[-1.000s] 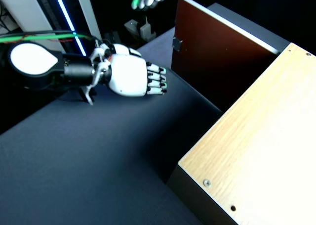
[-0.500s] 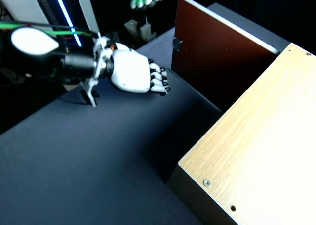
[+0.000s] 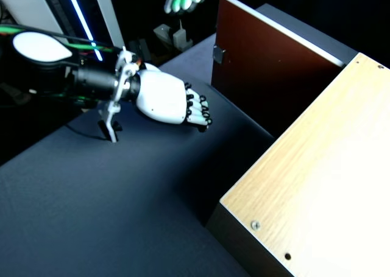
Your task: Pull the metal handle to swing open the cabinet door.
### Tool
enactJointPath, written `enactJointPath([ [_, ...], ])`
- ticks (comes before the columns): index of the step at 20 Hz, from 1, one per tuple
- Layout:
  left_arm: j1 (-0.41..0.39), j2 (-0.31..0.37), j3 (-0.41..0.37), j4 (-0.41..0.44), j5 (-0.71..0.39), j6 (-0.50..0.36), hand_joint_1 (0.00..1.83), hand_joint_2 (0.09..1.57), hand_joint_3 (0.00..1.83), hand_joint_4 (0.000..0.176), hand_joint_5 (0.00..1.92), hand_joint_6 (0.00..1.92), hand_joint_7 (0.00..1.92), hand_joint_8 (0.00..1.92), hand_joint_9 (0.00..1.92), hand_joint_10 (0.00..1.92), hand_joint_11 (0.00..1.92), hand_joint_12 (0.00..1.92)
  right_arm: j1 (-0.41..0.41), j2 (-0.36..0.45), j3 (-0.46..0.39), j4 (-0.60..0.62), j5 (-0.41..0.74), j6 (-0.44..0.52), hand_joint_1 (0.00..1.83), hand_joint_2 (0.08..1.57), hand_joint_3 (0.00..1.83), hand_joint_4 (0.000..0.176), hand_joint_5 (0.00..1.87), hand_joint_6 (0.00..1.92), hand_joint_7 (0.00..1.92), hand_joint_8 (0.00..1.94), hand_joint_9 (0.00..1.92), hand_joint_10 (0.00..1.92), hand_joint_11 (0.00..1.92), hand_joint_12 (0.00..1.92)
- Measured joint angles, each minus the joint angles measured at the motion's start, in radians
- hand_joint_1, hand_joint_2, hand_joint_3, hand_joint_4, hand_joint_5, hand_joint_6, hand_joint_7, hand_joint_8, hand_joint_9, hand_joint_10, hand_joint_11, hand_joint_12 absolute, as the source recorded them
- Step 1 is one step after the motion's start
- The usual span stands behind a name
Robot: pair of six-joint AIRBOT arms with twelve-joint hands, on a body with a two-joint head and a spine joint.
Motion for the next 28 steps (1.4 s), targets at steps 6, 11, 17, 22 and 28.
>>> enactJointPath([
  [6, 0.0, 0.0, 0.0, 0.0, 0.0, 0.0, 0.0, 1.57, 0.02, 0.0, 0.38, 0.0, 0.38, 0.0, 0.35, 0.0, 0.05, 0.77, -0.003, 0.011, -0.029, -0.111, -0.187, 0.0, 0.0, 1.57, 0.07, 0.0, 0.33, 0.0, 0.32, 0.0, 0.28, 0.0, 0.0, 0.77],
  [11, 0.0, 0.0, 0.0, 0.0, 0.0, 0.0, 0.0, 1.57, 0.03, 0.0, 0.36, 0.0, 0.37, 0.0, 0.34, 0.0, 0.04, 0.77, -0.003, 0.009, -0.01, -0.109, -0.184, 0.005, 0.0, 1.57, 0.07, 0.0, 0.33, 0.0, 0.32, 0.0, 0.28, 0.0, 0.0, 0.76],
  [17, 0.0, 0.0, 0.0, 0.0, 0.0, 0.0, 0.0, 1.57, 0.04, 0.0, 0.37, 0.0, 0.37, 0.0, 0.33, 0.0, 0.03, 0.76, 0.001, 0.003, 0.096, -0.068, -0.055, 0.146, 0.0, 1.57, 0.07, 0.0, 0.33, 0.0, 0.32, 0.0, 0.28, 0.0, 0.0, 0.77],
  [22, 0.0, 0.0, 0.0, 0.0, -0.002, 0.0, 0.0, 1.57, 0.04, 0.0, 0.37, 0.0, 0.37, 0.0, 0.34, 0.0, 0.04, 0.76, 0.023, 0.006, 0.132, -0.002, -0.011, 0.164, 0.0, 1.57, 0.08, 0.0, 0.32, 0.0, 0.32, 0.0, 0.27, 0.0, 0.0, 0.75],
  [28, 0.0, 0.0, 0.0, 0.0, 0.0, 0.0, 0.0, 1.57, 0.04, 0.0, 0.37, 0.0, 0.37, 0.0, 0.34, 0.0, 0.04, 0.76, 0.023, 0.025, 0.129, -0.065, 0.074, 0.165, 0.0, 1.57, 0.08, 0.0, 0.32, 0.0, 0.32, 0.0, 0.28, 0.0, 0.0, 0.77],
])
